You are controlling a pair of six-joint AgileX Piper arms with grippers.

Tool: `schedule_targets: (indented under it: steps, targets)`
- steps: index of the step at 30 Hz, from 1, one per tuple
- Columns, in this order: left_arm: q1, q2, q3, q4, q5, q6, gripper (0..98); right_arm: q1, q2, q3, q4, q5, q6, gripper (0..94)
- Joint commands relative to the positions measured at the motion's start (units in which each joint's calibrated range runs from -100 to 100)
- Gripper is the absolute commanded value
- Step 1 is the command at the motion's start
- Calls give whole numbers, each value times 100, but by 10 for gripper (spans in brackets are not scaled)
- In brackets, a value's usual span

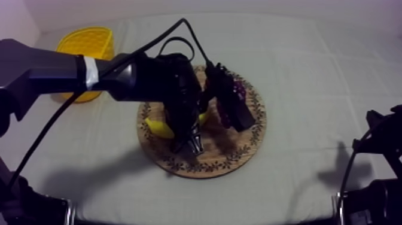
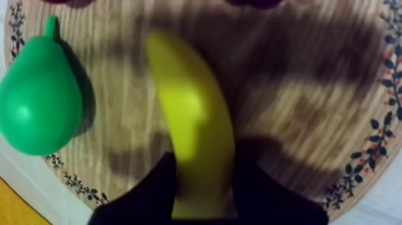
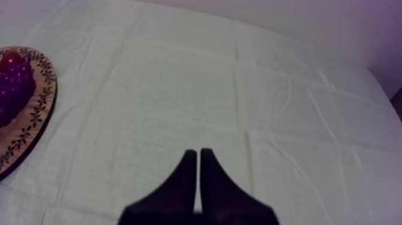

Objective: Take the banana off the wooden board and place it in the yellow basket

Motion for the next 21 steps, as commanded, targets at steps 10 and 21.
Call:
schedule_targets:
  steps: [10, 21]
  targets:
    - [227, -444, -163, -358, 819, 349, 164, 0, -2, 2, 1, -1, -1, 3]
    - [-110, -1927, -799, -930, 1761, 234, 149, 0, -2, 2, 1, -1, -1, 3]
